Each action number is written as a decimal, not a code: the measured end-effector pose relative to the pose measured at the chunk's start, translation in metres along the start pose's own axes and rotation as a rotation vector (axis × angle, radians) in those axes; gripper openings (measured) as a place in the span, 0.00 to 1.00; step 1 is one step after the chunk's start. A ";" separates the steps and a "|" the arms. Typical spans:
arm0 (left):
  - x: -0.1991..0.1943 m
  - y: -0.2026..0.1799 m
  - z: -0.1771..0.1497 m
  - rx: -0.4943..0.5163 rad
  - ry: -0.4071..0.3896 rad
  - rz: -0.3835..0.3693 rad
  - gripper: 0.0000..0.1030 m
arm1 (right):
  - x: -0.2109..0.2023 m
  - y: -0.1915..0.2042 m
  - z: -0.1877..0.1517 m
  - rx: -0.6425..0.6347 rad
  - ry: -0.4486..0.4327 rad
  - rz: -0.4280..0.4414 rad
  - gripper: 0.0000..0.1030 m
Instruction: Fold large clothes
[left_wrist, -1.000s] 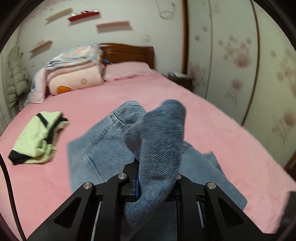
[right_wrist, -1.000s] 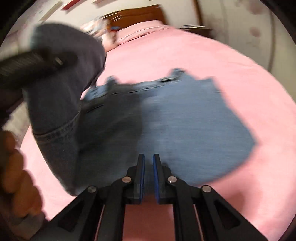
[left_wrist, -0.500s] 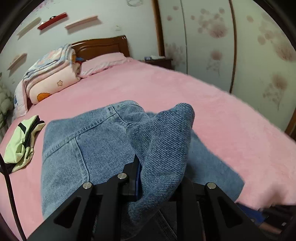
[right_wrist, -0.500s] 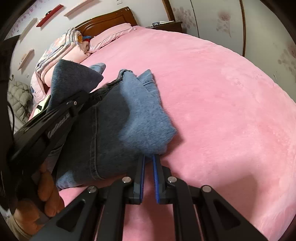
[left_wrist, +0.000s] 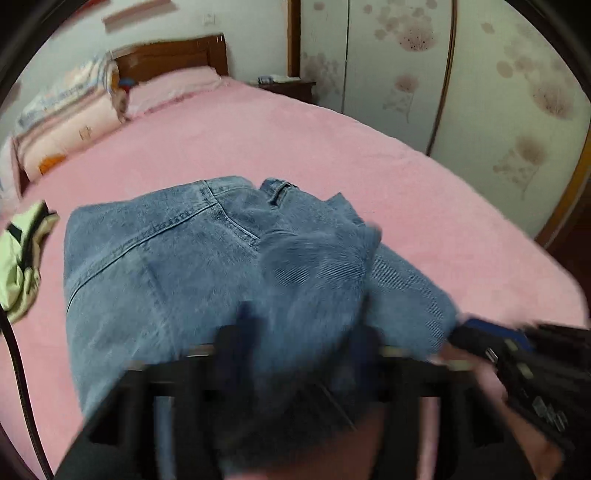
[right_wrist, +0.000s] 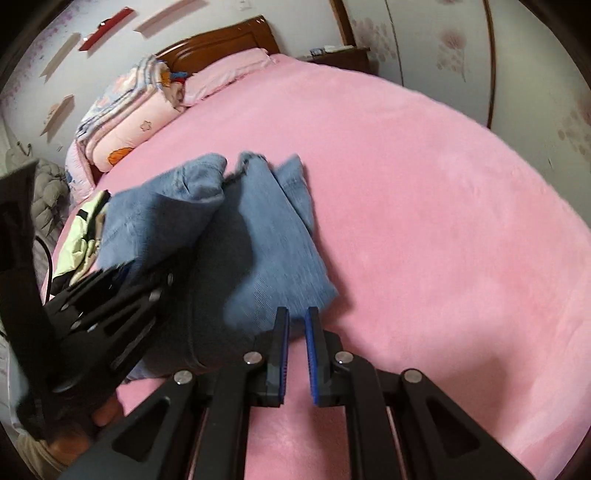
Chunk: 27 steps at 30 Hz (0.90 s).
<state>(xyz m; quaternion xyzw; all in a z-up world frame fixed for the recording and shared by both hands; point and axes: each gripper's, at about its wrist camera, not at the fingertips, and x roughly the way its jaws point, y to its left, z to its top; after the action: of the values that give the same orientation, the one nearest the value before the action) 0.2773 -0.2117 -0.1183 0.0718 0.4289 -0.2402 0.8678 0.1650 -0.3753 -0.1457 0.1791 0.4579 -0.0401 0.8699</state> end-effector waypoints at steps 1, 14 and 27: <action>-0.012 0.001 0.000 -0.018 -0.010 -0.019 0.83 | -0.002 0.002 0.005 -0.009 -0.004 0.008 0.09; -0.049 0.133 0.003 -0.247 -0.013 0.151 0.86 | 0.020 0.065 0.088 -0.167 0.068 0.152 0.51; 0.012 0.192 -0.017 -0.357 0.104 0.142 0.86 | 0.131 0.073 0.105 -0.186 0.350 0.147 0.55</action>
<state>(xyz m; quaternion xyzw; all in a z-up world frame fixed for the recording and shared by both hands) 0.3635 -0.0426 -0.1541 -0.0408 0.5029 -0.0944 0.8582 0.3397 -0.3315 -0.1773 0.1352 0.5895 0.0978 0.7903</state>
